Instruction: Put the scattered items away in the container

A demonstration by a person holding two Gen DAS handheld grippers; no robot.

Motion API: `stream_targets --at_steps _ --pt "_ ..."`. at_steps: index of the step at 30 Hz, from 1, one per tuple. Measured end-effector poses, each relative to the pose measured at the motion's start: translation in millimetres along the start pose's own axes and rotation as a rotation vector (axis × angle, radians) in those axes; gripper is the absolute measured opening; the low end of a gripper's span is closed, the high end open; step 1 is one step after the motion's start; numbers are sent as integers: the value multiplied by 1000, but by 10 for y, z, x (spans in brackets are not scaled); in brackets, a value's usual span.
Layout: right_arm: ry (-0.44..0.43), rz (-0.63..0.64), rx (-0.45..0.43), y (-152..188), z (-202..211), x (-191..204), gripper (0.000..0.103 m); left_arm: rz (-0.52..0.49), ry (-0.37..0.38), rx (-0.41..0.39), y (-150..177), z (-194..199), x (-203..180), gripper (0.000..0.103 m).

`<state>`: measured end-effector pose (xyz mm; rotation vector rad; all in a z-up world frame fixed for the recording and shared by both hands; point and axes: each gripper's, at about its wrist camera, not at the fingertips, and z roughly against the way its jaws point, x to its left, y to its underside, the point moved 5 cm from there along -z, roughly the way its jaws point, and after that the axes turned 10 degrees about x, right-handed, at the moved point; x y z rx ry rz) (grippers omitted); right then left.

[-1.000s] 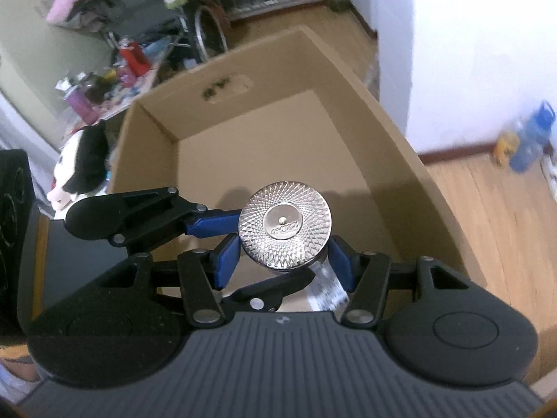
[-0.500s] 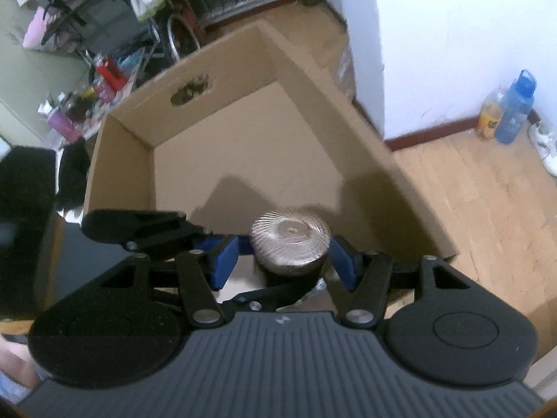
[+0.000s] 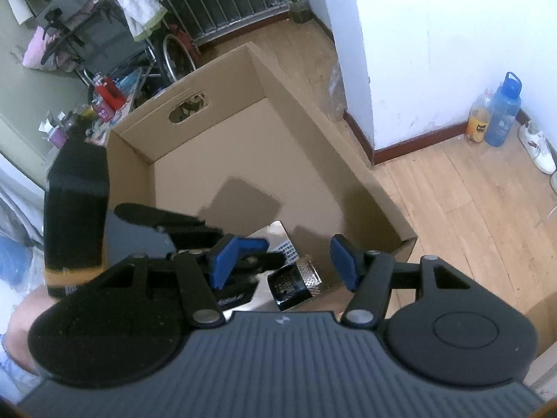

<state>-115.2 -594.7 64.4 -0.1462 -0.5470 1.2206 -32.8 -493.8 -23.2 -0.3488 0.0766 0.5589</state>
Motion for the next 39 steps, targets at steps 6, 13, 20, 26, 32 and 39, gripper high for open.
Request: stream_targets --at_steps 6,13,20,26,32,39 --pt "9 11 -9 13 -47 -18 59 49 111 -63 40 166 70 61" --pt "22 -41 -137 -18 70 -130 59 145 227 -12 65 -70 72 59" --pt "39 -46 -217 -142 103 -262 61 119 227 29 118 -102 84 57" --pt "-8 -42 -155 -63 -58 -234 62 79 173 129 255 -174 202 57" --pt "-64 -41 -112 64 -184 -153 64 43 186 157 390 -64 332 57" --pt "-94 -29 -131 159 -180 -137 64 142 246 108 203 -11 456 65"
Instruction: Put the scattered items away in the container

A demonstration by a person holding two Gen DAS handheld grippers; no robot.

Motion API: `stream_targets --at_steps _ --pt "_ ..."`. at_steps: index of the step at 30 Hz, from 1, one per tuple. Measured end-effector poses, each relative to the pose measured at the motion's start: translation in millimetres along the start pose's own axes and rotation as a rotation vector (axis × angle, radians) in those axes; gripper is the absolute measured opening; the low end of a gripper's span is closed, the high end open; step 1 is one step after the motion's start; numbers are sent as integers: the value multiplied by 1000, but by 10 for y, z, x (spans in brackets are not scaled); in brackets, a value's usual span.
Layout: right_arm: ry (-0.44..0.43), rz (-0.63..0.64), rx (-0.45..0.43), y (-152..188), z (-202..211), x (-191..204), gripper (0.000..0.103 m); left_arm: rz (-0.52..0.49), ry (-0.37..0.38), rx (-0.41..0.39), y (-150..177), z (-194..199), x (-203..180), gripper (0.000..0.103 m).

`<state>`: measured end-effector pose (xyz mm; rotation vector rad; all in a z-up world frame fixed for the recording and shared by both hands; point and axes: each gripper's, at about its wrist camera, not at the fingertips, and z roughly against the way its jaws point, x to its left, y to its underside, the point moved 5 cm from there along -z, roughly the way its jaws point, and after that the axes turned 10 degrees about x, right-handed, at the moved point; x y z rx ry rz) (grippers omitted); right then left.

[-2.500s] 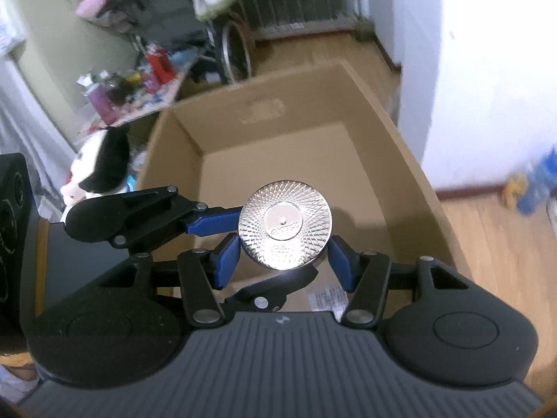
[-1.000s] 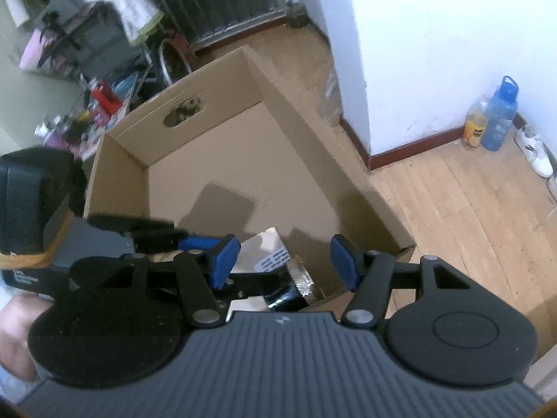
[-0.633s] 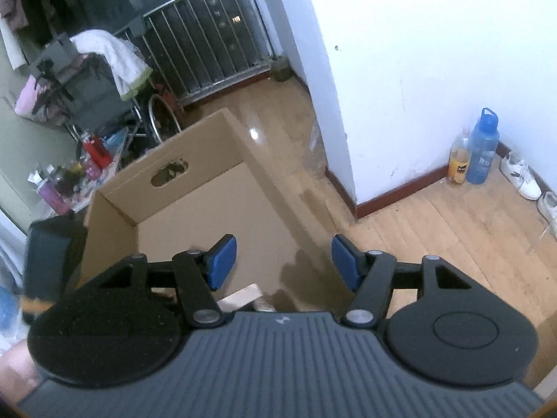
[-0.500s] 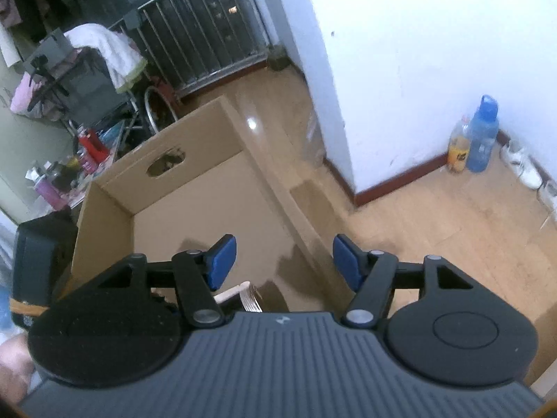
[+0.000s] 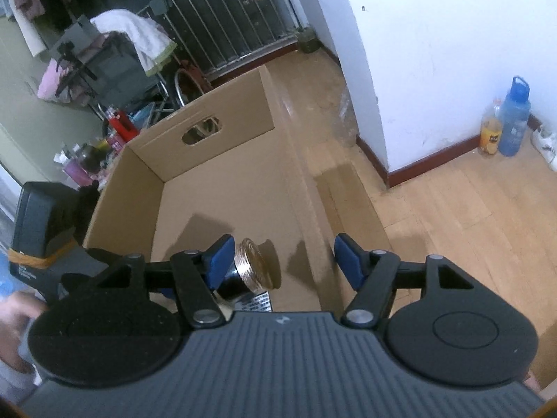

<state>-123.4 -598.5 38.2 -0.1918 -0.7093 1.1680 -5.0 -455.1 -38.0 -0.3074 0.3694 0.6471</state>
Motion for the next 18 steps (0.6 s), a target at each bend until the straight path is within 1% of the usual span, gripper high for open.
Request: stream_targets --at_steps 2,4,7,8,10,11,14,15,18 --pt "-14 -10 -5 7 10 -12 65 13 -18 -24 -2 71 -10 66" --pt "-12 7 -10 26 15 -4 65 0 -68 -60 -64 102 -47 66" --pt "-6 40 -16 47 14 16 64 -33 -169 -109 -139 159 -110 72" --pt "-10 42 -17 50 15 14 64 -42 -201 -118 -89 184 -97 72" --pt "-25 29 -17 38 24 -23 64 -58 -237 -152 -121 200 -29 73" --pt "-34 20 -17 34 30 -40 64 -57 -253 -152 -143 196 -7 73" --pt "-46 15 -17 27 34 -60 64 -59 -331 -159 -234 140 92 73" --pt "-44 23 -15 24 30 -55 64 -56 -338 -159 -271 110 129 73" --pt "-36 41 -13 29 28 -44 65 -9 -329 -166 -444 36 270 71"
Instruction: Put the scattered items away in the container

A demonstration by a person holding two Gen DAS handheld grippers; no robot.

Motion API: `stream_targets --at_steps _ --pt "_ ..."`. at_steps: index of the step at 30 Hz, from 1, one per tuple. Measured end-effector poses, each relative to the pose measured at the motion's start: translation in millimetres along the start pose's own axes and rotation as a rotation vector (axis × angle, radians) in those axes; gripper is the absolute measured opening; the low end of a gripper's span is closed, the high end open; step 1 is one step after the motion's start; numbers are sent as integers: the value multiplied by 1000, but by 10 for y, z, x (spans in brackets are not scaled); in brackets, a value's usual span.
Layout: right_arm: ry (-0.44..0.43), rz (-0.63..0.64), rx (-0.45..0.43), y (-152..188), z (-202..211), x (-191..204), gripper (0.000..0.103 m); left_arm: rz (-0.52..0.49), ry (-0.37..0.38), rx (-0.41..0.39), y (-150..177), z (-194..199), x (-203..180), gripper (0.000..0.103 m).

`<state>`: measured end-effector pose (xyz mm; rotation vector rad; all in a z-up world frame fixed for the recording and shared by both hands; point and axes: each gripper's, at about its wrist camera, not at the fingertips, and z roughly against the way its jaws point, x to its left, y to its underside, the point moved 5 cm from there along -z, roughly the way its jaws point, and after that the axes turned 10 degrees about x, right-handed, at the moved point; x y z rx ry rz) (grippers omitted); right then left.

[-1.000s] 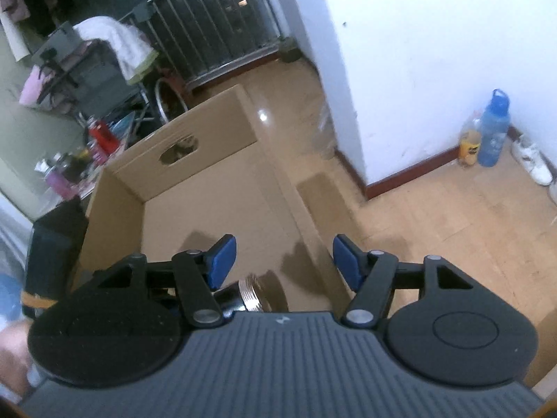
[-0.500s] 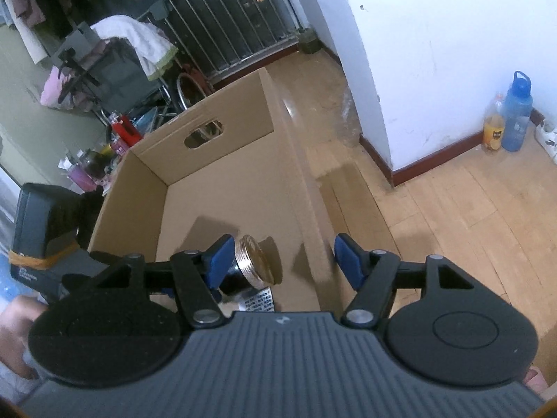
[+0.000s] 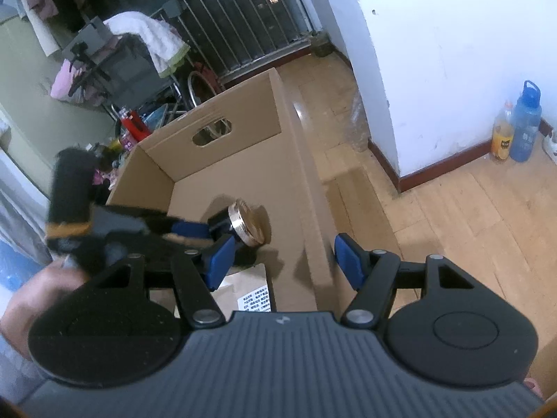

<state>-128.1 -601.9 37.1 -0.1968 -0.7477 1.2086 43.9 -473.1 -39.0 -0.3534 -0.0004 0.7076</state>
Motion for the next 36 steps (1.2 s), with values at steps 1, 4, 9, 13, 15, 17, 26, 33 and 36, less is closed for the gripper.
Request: stream_targets --at_steps 1,4,9,13,15,17,26,33,36 --pt "2 3 0 -1 0 2 65 30 11 -1 -61 -87 33 70" --pt "8 14 5 -2 0 18 65 118 63 20 -142 -243 148 63" --pt "12 19 6 -8 0 24 65 225 113 15 -133 -344 289 6" --pt "19 31 6 10 0 42 65 310 237 -1 -97 -353 426 1" --pt "17 27 8 6 6 28 64 277 170 -4 -83 -306 423 10" --pt "14 20 8 -3 9 19 64 235 128 -42 -97 -202 376 43" --pt "31 34 5 -14 -11 47 65 50 -159 -160 -575 -5 435 93" --pt "39 25 -11 12 -37 42 64 213 -127 -37 -839 -437 834 7" --pt "71 60 -12 26 -57 92 64 259 -82 -71 -720 -378 870 0"
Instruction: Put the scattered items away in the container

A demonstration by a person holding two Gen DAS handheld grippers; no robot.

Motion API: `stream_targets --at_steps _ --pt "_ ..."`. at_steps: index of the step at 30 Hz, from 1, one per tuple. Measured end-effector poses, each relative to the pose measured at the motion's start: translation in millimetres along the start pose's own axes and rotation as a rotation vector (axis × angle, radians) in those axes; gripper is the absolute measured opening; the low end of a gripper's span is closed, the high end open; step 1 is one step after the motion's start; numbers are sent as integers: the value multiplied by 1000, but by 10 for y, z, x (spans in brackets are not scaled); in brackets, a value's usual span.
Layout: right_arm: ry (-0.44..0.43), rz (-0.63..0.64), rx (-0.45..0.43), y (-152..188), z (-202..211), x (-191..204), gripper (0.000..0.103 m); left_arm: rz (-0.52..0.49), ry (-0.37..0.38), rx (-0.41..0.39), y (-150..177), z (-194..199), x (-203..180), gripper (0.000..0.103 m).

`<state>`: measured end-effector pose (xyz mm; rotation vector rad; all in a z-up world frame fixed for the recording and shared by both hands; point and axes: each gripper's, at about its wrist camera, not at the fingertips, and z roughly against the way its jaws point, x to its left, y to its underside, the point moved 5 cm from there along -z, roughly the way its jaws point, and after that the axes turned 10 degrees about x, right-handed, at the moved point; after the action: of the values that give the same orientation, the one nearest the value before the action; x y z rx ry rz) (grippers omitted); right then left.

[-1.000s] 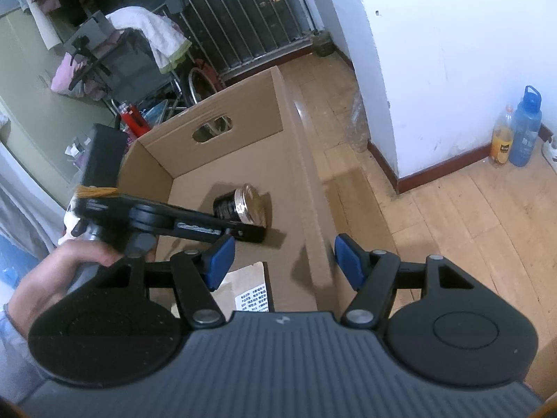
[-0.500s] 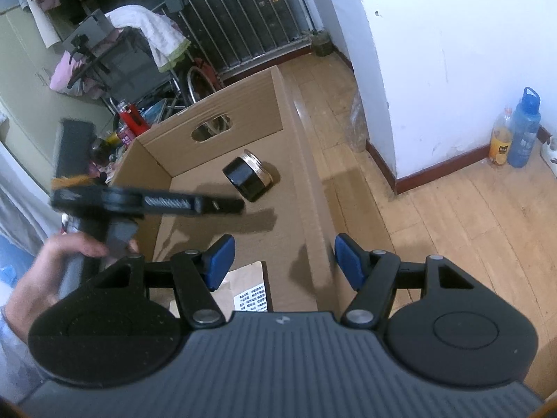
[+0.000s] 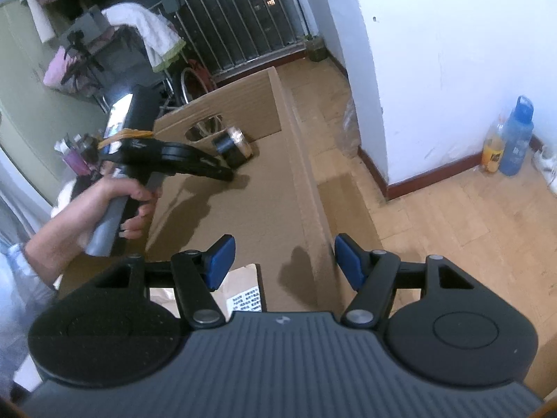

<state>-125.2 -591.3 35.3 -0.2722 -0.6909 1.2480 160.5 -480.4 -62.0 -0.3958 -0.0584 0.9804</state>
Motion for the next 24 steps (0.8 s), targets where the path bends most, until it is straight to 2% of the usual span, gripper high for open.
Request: stream_targets --at_steps 2,3,7,9,11,14,17,19,21,22,23,24 --pt "17 31 -2 17 -6 43 65 71 115 -12 35 5 51 0" --pt "26 49 -3 21 -11 48 64 72 120 -21 48 29 43 0" --pt "22 57 -3 38 -3 28 63 5 17 -58 136 96 -75 4" --pt "6 8 1 2 17 -31 57 13 32 -62 189 153 -83 35" --pt "-11 -48 -14 -37 82 -83 51 49 81 -92 223 257 -91 39" --pt "-10 -50 -86 -173 244 -35 49 121 121 -108 344 435 6 44" --pt "27 36 -140 -442 303 169 49 177 103 -150 433 730 179 49" --pt "4 58 -125 -643 204 318 49 212 98 -164 479 785 286 50" --pt "-31 58 -103 -825 44 443 49 321 157 -190 560 884 420 49" --pt "-36 59 -88 -904 -47 507 49 371 162 -225 590 958 489 49" --pt "-36 54 -82 -985 -151 556 49 395 130 -270 504 975 638 44" --pt "-33 45 -78 -1052 -247 594 49 392 80 -306 518 1072 646 45"
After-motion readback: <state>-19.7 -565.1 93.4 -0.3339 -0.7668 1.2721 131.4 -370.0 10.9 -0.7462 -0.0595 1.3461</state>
